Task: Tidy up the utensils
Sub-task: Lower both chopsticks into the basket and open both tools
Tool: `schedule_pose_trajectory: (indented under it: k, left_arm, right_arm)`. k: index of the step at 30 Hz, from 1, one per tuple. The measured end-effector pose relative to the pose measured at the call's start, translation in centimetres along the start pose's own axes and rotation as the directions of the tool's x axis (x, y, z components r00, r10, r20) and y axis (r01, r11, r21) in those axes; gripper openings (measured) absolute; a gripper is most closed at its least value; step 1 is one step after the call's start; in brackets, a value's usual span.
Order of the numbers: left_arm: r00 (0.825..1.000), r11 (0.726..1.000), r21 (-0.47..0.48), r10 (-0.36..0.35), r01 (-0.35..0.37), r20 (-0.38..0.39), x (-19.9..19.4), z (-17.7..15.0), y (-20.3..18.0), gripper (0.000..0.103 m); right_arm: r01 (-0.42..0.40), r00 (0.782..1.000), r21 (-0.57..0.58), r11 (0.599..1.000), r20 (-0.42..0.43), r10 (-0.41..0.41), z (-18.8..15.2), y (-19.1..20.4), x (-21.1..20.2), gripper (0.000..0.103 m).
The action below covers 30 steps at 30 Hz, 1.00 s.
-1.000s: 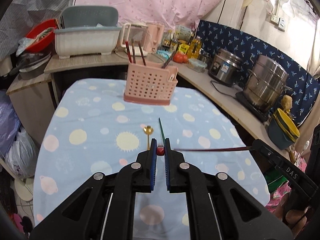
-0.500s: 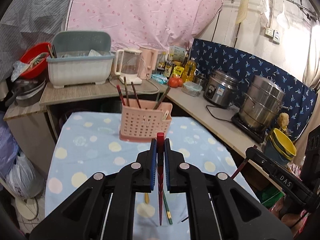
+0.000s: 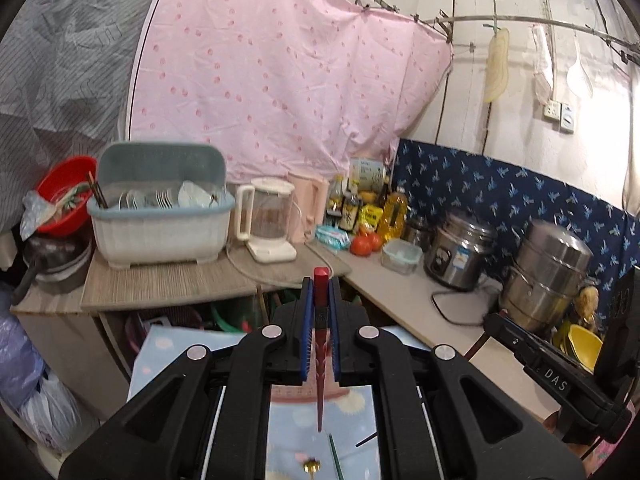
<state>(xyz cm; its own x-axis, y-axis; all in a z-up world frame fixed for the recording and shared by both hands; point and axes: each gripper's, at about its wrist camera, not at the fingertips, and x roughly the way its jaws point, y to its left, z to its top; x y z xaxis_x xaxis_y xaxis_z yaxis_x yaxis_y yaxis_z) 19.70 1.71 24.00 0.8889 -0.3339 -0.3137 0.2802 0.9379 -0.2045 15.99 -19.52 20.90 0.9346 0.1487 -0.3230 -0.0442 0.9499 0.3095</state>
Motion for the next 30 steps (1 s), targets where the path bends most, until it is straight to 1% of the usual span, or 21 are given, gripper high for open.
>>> schedule_pose_trajectory:
  k: [6, 9, 12, 16, 21, 30]
  left_arm:
    - [0.997, 1.000, -0.001, 0.027, -0.027, 0.066, 3.5, 3.7, 0.8, 0.007]
    - [0.995, 0.999, 0.005, 0.043, -0.043, 0.086, 5.2, 4.7, 1.2, 0.007]
    - [0.994, 0.998, 0.010, 0.063, -0.064, 0.084, 7.3, 5.0, 1.8, 0.007]
    - [0.995, 0.997, 0.007, 0.074, -0.074, 0.062, 9.8, 4.5, 2.5, 0.007]
    - [0.997, 0.997, -0.006, 0.078, -0.078, 0.015, 12.3, 3.0, 3.5, 0.007]
    - [0.996, 0.996, -0.033, 0.077, -0.079, -0.054, 14.6, 0.5, 4.6, 0.007]
  right_arm:
    - [-0.002, 0.999, 0.028, 1.000, 0.045, 0.001, 3.7, 0.2, 5.1, 0.007]
    - [0.015, 0.998, 0.039, 0.999, 0.064, -0.017, 4.8, 0.0, 7.6, 0.007]
    - [0.015, 0.998, 0.071, 0.997, 0.059, -0.019, 5.1, -0.6, 9.9, 0.007]
    - [0.018, 0.999, 0.091, 0.996, 0.034, -0.021, 4.6, -1.1, 12.5, 0.007]
    - [0.030, 1.000, 0.096, 0.995, -0.013, -0.029, 3.1, -1.7, 15.1, 0.007]
    - [0.052, 0.995, 0.096, 0.994, -0.084, -0.044, 0.1, -2.6, 17.0, 0.007]
